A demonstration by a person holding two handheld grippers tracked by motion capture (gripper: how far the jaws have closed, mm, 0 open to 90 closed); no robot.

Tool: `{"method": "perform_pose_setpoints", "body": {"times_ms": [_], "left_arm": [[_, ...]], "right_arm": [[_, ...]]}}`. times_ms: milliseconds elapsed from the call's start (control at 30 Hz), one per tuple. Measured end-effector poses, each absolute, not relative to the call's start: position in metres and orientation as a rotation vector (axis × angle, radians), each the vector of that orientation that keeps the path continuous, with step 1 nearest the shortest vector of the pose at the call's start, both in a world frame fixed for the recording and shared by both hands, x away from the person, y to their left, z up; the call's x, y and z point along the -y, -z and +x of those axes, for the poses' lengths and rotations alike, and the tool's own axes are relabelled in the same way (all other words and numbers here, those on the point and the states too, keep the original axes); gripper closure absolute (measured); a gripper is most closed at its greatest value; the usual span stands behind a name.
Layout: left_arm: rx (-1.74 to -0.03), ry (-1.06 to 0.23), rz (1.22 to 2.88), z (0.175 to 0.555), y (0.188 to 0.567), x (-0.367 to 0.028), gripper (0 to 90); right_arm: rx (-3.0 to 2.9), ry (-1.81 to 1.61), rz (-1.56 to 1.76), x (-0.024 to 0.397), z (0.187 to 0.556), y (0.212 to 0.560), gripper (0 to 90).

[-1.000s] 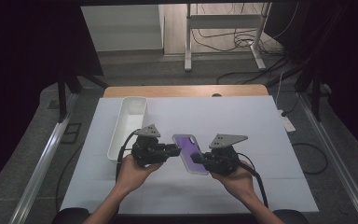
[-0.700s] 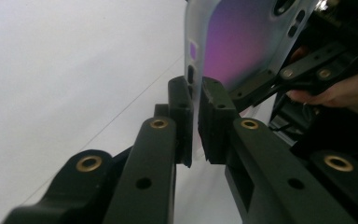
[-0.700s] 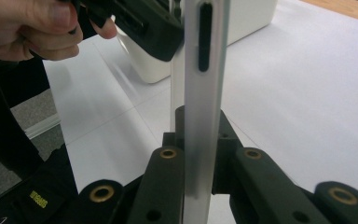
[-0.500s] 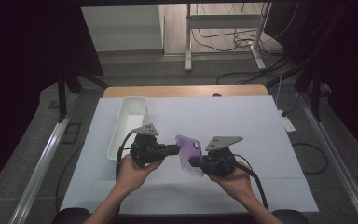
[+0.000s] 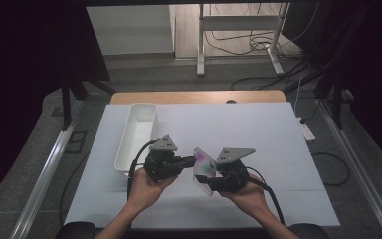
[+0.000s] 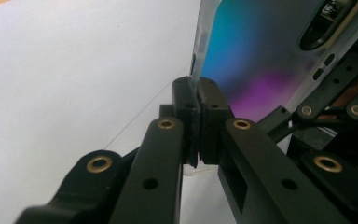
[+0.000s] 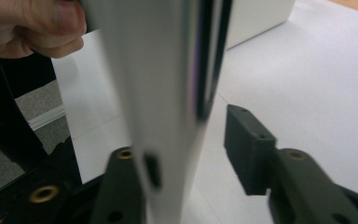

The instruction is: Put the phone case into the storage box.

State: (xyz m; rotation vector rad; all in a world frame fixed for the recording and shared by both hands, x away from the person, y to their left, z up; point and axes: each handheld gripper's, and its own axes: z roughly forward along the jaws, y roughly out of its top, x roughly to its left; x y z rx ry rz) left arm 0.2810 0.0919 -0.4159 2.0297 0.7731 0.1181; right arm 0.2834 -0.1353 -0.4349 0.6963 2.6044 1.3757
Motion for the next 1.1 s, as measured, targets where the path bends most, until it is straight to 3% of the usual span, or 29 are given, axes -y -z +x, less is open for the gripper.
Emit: {"method": "perform_pose_setpoints", "body": {"times_ms": [367, 500, 800, 1100], "left_arm": [[-0.773, -0.153, 2.069, 0.278, 0.419, -0.085, 88.0], [-0.782, -0.154, 2.079, 0.278, 0.421, -0.083, 88.0], [-0.829, -0.174, 2.088, 0.285, 0.423, -0.093, 88.0], [-0.863, -0.19, 2.071, 0.289, 0.418, -0.105, 87.9]], "right_arm": [[-2.587, -1.435, 0.713, 0.13, 0.283, 0.438, 26.8], [-2.581, -1.43, 0.758, 0.127, 0.284, 0.44, 10.2], [-2.593, -1.346, 0.7, 0.128, 0.28, 0.44, 1.3], [-2.601, -1.306, 0.727, 0.141, 0.282, 0.44, 0.0]]}}
